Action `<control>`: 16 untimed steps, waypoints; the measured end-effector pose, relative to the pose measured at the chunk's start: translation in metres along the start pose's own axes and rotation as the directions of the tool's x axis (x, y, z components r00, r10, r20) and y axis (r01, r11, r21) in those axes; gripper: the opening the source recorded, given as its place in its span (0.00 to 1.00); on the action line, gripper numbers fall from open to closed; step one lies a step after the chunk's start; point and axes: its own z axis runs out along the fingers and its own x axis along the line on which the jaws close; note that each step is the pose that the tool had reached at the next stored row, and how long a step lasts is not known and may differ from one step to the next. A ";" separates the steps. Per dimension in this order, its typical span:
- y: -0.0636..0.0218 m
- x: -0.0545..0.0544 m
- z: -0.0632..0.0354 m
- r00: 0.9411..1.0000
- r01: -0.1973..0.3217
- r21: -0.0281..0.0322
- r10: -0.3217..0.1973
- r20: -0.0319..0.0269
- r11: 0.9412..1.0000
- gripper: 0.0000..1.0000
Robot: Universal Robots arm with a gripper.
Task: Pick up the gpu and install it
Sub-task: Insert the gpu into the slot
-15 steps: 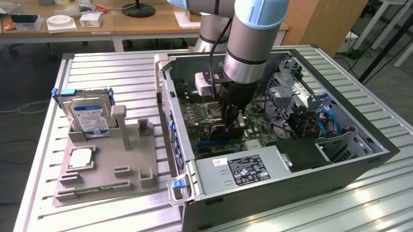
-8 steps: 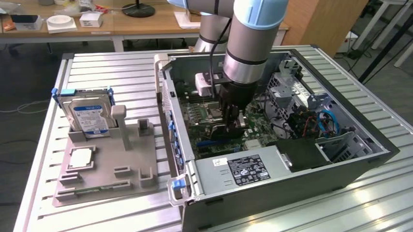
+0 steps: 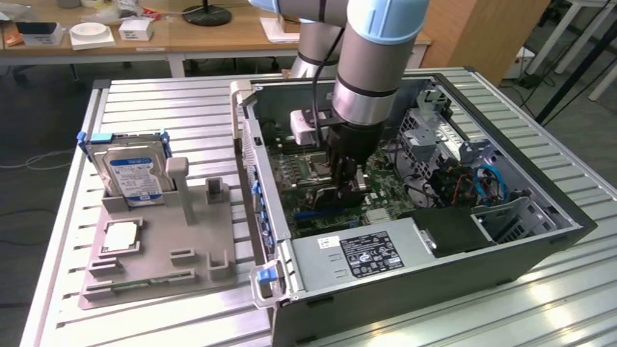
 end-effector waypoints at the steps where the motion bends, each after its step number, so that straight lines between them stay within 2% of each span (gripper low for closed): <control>1: 0.0004 0.000 0.0001 1.000 0.002 0.000 -0.002 -0.002 1.000 0.26; 4: 0.0016 0.000 0.0006 1.000 0.005 0.000 -0.005 -0.008 1.000 0.26; 5: 0.0019 0.000 0.0006 1.000 0.005 0.003 -0.005 -0.008 1.000 0.26; 7: 0.0019 0.000 0.0007 1.000 0.005 0.006 -0.005 -0.008 1.000 0.26; 16: 0.0032 -0.004 0.0009 1.000 0.006 0.007 -0.006 -0.009 1.000 0.26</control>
